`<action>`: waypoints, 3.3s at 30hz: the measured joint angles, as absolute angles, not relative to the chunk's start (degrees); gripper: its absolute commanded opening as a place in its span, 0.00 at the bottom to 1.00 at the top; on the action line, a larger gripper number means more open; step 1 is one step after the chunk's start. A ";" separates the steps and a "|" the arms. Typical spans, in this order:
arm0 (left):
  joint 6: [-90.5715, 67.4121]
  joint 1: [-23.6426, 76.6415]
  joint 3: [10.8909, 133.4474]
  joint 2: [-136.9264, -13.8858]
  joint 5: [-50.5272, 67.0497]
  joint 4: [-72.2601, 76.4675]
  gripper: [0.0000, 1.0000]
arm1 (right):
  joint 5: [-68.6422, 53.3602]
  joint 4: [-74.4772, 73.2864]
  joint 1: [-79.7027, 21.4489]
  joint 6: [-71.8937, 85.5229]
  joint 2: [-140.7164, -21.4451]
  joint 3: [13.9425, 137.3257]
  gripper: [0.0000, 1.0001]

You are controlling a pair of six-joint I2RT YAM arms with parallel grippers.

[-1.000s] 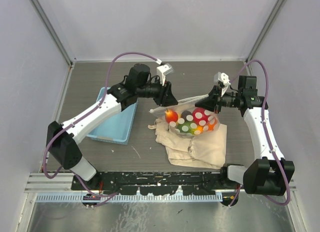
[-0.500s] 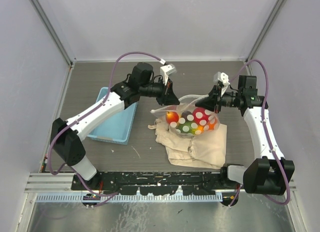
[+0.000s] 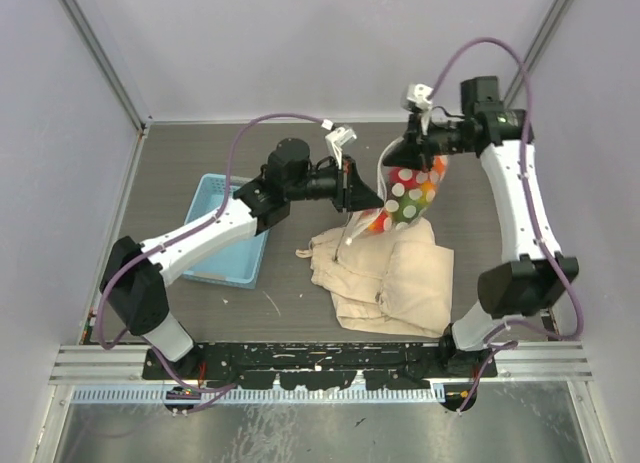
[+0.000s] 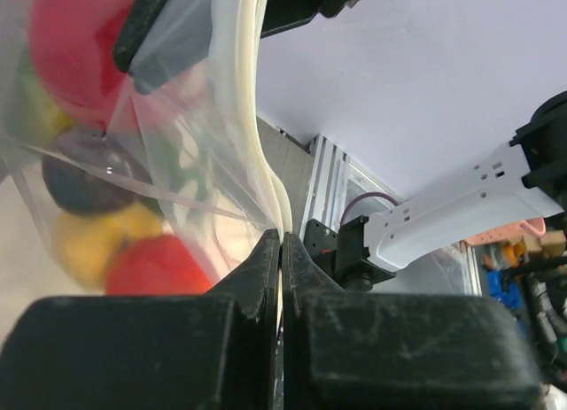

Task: Open the zip-top bag and remove the fake food
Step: Open the zipper of the food storage bag at the center of the board.

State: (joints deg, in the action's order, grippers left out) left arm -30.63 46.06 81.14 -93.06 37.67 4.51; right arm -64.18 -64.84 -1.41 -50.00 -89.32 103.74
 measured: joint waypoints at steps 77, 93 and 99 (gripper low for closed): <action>-46.81 47.66 42.87 -69.60 -2.87 0.49 0.26 | -36.40 -17.17 -17.43 -15.05 -70.37 63.86 0.01; -47.57 51.13 42.70 -49.23 -1.65 -8.58 0.56 | -48.42 -8.19 -19.09 -8.99 -71.70 55.27 0.01; -40.29 66.78 53.65 -61.39 -8.73 -8.88 0.76 | -49.71 -7.42 -19.44 -8.34 -72.71 55.27 0.01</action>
